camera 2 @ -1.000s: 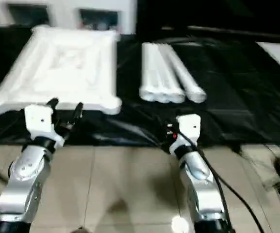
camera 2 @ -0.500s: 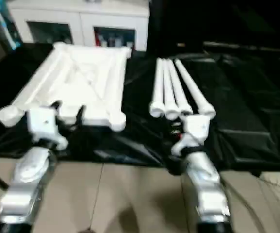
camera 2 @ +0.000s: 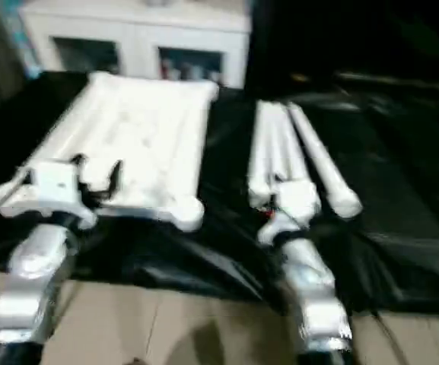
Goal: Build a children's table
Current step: Move to table
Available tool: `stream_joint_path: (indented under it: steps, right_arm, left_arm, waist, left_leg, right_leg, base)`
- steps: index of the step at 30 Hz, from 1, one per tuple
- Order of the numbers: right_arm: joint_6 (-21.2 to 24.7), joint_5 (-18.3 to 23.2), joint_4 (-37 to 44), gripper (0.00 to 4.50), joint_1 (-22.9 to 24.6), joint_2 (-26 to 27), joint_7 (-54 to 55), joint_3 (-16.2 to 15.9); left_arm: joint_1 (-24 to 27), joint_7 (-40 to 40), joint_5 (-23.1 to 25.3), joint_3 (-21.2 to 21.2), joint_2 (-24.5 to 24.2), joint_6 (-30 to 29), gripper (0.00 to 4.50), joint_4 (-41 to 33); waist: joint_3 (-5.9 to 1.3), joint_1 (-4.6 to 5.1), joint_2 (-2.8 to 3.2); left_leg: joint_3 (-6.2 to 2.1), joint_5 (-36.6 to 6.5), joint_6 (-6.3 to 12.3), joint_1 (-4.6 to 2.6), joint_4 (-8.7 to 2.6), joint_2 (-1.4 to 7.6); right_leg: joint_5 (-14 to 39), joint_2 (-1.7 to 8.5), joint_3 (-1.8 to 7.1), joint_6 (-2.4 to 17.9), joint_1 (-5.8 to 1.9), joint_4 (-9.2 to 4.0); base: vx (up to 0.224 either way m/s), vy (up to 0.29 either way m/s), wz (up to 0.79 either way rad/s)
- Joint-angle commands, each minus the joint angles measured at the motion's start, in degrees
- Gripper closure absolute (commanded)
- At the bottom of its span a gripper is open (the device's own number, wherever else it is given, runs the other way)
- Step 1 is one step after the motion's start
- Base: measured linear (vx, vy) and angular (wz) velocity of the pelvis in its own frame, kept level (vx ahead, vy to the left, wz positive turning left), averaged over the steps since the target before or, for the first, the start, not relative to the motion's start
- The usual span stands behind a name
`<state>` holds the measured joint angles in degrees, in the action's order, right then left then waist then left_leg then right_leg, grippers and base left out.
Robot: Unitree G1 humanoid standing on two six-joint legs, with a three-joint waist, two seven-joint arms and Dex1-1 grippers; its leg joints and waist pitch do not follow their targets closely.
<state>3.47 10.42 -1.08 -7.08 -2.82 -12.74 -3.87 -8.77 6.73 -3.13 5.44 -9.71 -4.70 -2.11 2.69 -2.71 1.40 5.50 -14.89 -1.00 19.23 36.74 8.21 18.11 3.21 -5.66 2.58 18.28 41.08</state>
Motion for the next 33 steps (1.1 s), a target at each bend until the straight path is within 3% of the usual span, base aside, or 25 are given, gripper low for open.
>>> stream_joint_path:
  steps: [1, 2, 4, 5, 6, 7, 8, 9, 10, 11, 12, 13, 15, 16, 17, 18, 20, 22, 23, 24, 25, 26, 27, 30, 33]
  right_arm:
    - [0.40, 0.11, 0.40, 0.75, 0.25, -1.33, 0.45, 2.07]
    - [0.35, 0.05, 0.38, 0.75, 0.25, -1.30, 0.46, 2.12]
    - [0.05, -0.34, 0.44, 0.75, 0.33, -1.12, 0.62, 2.38]
    - [0.06, -0.53, 0.52, 0.75, 0.37, -1.14, 0.71, 2.40]
    - [0.38, -0.40, 0.76, 0.75, 0.56, -0.92, 0.76, 2.65]
    - [0.47, -0.32, 0.98, 0.75, 0.71, -0.81, 0.76, 2.85]
    - [0.55, -0.06, 1.28, 0.75, 0.95, -0.82, 0.71, 2.96]
    - [0.49, 0.00, 1.44, 0.75, 1.19, -1.01, 0.71, 2.96]
    - [0.47, 0.00, 1.45, 0.75, 1.22, -1.08, 0.72, 2.94]
    - [0.42, 0.02, 1.48, 0.75, 1.30, -1.24, 0.75, 2.89]
    - [0.48, 0.00, 1.53, 0.75, 1.33, -1.53, 0.85, 3.04]
    - [0.52, 0.01, 1.52, 0.75, 1.27, -1.56, 0.82, 3.11]
    - [0.51, -0.25, 1.50, 0.75, 0.77, -2.03, 0.19, 2.93]
    - [0.57, -0.23, 1.62, 0.75, 0.60, -2.13, -0.20, 2.87]
    - [0.68, -0.19, 1.74, 0.75, 0.48, -2.25, -0.57, 2.77]
    - [1.01, -0.04, 2.14, 0.75, 0.23, -2.67, -1.71, 2.41]
    - [1.76, 0.41, 3.11, 0.75, 0.06, -3.74, -4.32, 1.32]
    - [2.71, 1.34, 4.14, 0.75, -0.03, -4.81, -7.01, 0.36]
    - [4.11, 2.44, 5.04, 0.75, -0.15, -5.83, -9.34, -0.47]
    - [4.37, 2.66, 5.20, 0.75, -0.17, -6.04, -9.77, -0.64]
    - [5.19, 4.13, 6.18, 0.75, -0.36, -7.42, -12.99, -1.62]
    - [5.15, 4.51, 6.59, 0.75, -0.49, -8.05, -14.11, -2.02]
    - [6.39, 4.94, 7.06, 0.75, -0.86, -9.26, -15.74, -2.62]
    - [9.70, 6.56, 8.33, 0.75, -2.50, -13.38, -21.86, -3.99]
    - [10.46, 6.86, 8.65, 0.75, -4.04, -15.82, -25.82, -4.27]
  left_arm:
    - [-0.66, 0.91, -0.59, -1.89, 0.78, 0.07, 0.62, -0.02]
    - [-0.72, 1.05, -0.67, -2.00, 0.71, 0.00, 0.62, 0.07]
    - [-0.90, 1.66, -0.95, -2.51, 0.53, -0.16, 0.62, 0.48]
    - [-0.92, 1.86, -1.05, -2.65, 0.53, -0.24, 0.62, 0.57]
    - [-0.88, 2.13, -0.97, -2.85, 0.59, -0.18, 0.62, 0.69]
    - [-0.85, 2.42, -1.10, -2.97, 0.74, -0.14, 0.62, 0.81]
    - [-0.80, 2.75, -1.18, -3.02, 0.98, -0.26, 0.62, 0.81]
    - [-0.78, 3.06, -1.18, -3.20, 1.15, -0.19, 0.62, 0.88]
    - [-0.79, 3.12, -1.18, -3.23, 1.18, -0.17, 0.62, 0.90]
    - [-0.80, 3.28, -1.19, -3.31, 1.24, -0.13, 0.62, 0.96]
    - [-1.02, 3.52, -1.10, -3.78, 1.18, -0.12, 0.62, 1.17]
    - [-1.12, 3.57, -1.12, -3.88, 1.14, -0.13, 0.62, 1.25]
    - [-1.26, 3.67, -1.08, -3.84, 1.14, -0.17, 0.62, 1.30]
    - [-1.22, 3.64, -1.15, -3.86, 1.06, -0.22, 0.62, 1.25]
    - [-1.16, 3.55, -1.13, -3.85, 0.99, -0.26, 0.62, 1.19]
    - [-0.97, 3.31, -1.06, -3.72, 0.79, -0.37, 0.62, 1.08]
    - [-0.70, 3.15, -1.10, -3.04, 0.58, -0.58, 0.62, 0.94]
    - [-0.25, 4.15, -2.54, -2.19, 0.17, -1.17, 0.62, 0.26]
    - [0.08, 5.67, -3.29, -1.89, -0.75, -1.16, 0.62, -0.15]
    - [0.14, 5.98, -3.42, -1.84, -0.93, -1.14, 0.62, -0.21]
    - [0.52, 8.76, -4.43, -1.81, -2.45, -0.91, 0.62, -0.49]
    - [0.62, 9.87, -4.89, -1.80, -3.06, -0.97, 0.62, -0.66]
    - [0.84, 12.70, -5.82, -2.17, -4.53, -1.09, 0.62, -0.96]
    - [1.23, 22.32, -8.18, -4.02, -9.66, -1.14, 0.62, -1.79]
    - [1.22, 29.36, -10.43, -5.61, -13.36, -1.86, 0.62, -2.39]
  waist:
    - [-3.29, 2.05, 1.08]
    - [-3.04, 1.77, 0.80]
    - [-2.95, 1.80, -2.02]
    - [-2.33, -0.86, -5.70]
    - [-3.50, -1.81, -4.33]
    - [-3.42, -2.19, -3.11]
    - [-2.43, -3.46, -3.33]
    - [-1.71, -4.21, -2.11]
    - [-1.36, -4.26, -1.52]
    - [-1.57, -3.36, 0.83]
    - [-2.96, 0.16, 1.80]
    - [-4.00, 0.36, 1.01]
    - [-3.93, 1.40, 0.49]
    - [-4.32, 2.03, -0.05]
    - [-4.43, 2.65, -1.16]
    - [-5.26, 1.99, -4.65]
    - [-4.73, -0.94, -5.00]
    - [-4.38, -1.17, -4.09]
    - [-4.15, -1.69, -3.53]
    - [-3.90, -1.74, -0.95]
    - [-4.17, -1.43, 0.53]
    - [-5.13, -0.15, 0.81]
    - [-4.85, -1.00, 0.66]
    - [-3.43, -3.05, -1.91]
    - [-2.15, -3.22, -2.40]
  left_leg:
    - [-6.35, -6.72, 20.43, -7.68, -6.92, 9.51]
    - [-4.60, -3.57, 22.95, -6.99, -7.24, 7.89]
    - [-0.13, -8.34, 18.11, -3.71, -6.16, 2.62]
    - [2.95, -12.61, 11.94, -0.17, 1.14, -3.21]
    - [0.58, -5.42, 7.80, 2.24, 4.96, -2.13]
    - [1.34, -5.09, 3.01, 0.34, 4.81, -3.15]
    - [0.08, -4.52, -0.84, 2.41, 4.85, -2.93]
    - [-0.80, -4.48, -4.26, 1.91, 4.18, -2.00]
    - [-0.91, -4.91, -5.56, 1.20, 2.39, -1.60]
    - [-0.94, -5.52, -7.69, -2.72, -4.37, 0.35]
    - [-8.11, -9.43, 0.98, -7.45, -9.48, 7.01]
    - [-9.44, -9.35, 7.37, -10.70, -8.52, 8.48]
    - [-7.37, 0.93, 22.05, -9.38, -6.91, 6.56]
    - [-6.98, 5.16, 24.20, -9.83, -6.26, 5.60]
    - [-3.97, 9.88, 23.16, -8.48, -4.70, 1.47]
    - [0.20, 5.40, 18.44, -2.84, -1.48, -4.86]
    - [-0.63, -2.90, 8.52, 3.16, 6.29, -3.87]
    - [-2.21, 4.66, 0.38, 5.51, 6.53, -1.47]
    - [-2.61, 12.60, -0.72, 5.16, 2.96, -0.25]
    - [-2.34, 22.55, 0.49, 4.07, -3.16, 1.19]
    - [-2.68, 26.20, 1.45, 3.03, -4.22, 2.18]
    - [-4.97, 35.88, 5.30, 0.22, -2.03, 6.04]
    - [-5.27, 38.45, 8.30, -0.60, -1.85, 6.92]
    - [-0.56, 7.57, 3.56, 2.27, -4.08, 3.23]
    - [1.35, -13.55, -0.91, 0.35, -6.55, 4.25]
  right_leg:
    - [0.29, 1.60, 1.66, -3.11, 6.93, 0.82]
    - [-2.98, 1.70, 2.03, -4.30, 7.67, 0.70]
    - [-8.90, 3.88, 4.92, -0.80, 4.13, -6.53]
    - [16.83, 6.87, 11.07, -2.39, -0.63, -13.19]
    - [29.68, 11.16, 13.92, 3.28, -4.65, -13.32]
    - [31.53, 6.92, 16.75, 6.47, -3.19, -13.36]
    - [24.81, 5.55, 18.86, 12.72, -5.59, -12.55]
    - [17.29, 3.07, 20.14, 14.87, -4.79, -12.71]
    - [15.91, 0.77, 19.75, 13.59, -3.85, -12.80]
    - [14.83, -4.41, 15.83, 5.53, -0.79, -11.39]
    - [8.41, -2.34, 7.65, 1.74, 5.10, -1.79]
    - [6.29, -0.86, 5.71, 0.66, 7.60, 0.39]
    - [-3.28, 1.23, 2.93, -4.30, 10.22, 1.64]
    - [-4.89, 1.66, 3.03, -4.33, 10.62, 0.74]
    - [-10.37, 2.15, 3.39, -1.52, 9.19, -3.42]
    - [-13.46, 4.14, 7.38, 2.12, 0.73, -6.66]
    - [-8.63, 12.51, 14.92, 19.69, -5.62, -10.71]
    - [-31.72, 11.15, 12.84, 24.88, -5.61, -8.20]
    - [-46.30, 9.06, 9.98, 22.81, -3.90, -7.06]
    - [-46.17, 4.43, 5.88, 16.18, -1.71, -5.03]
    - [-40.11, 2.13, 4.18, 11.67, -1.10, -4.58]
    - [-26.49, 0.76, 3.73, 5.99, 2.21, -2.48]
    - [-18.29, 2.85, 5.45, 3.51, 3.50, -4.31]
    - [-10.25, 4.92, 6.62, 6.92, 0.50, -8.01]
    - [12.89, 5.21, 6.79, 7.08, 1.53, -10.25]
  base:
    - [0.184, 0.026, 0.08]
    - [0.168, -0.002, 0.08]
    - [0.142, -0.038, -0.02]
    - [0.110, -0.109, 0.07]
    - [0.124, -0.115, 0.07]
    - [0.124, -0.115, 0.07]
    - [0.163, -0.063, -0.30]
    - [0.156, -0.029, -0.45]
    - [0.156, -0.029, -0.45]
    - [0.139, 0.056, -0.47]
    - [0.148, 0.065, -0.32]
    - [0.148, 0.065, -0.32]
    - [0.163, 0.019, 0.02]
    - [0.164, 0.013, 0.06]
    - [0.165, -0.027, 0.01]
    - [0.167, -0.040, 0.08]
    - [0.174, -0.035, 0.14]
    - [0.160, -0.042, 0.10]
    - [0.064, -0.047, 0.01]
    - [-0.083, -0.040, -0.03]
    - [-0.083, -0.040, -0.03]
    - [-0.072, -0.031, -0.10]
    - [0.000, 0.000, 0.00]
    - [-0.021, -0.002, 0.02]
    - [-0.067, -0.028, 0.10]
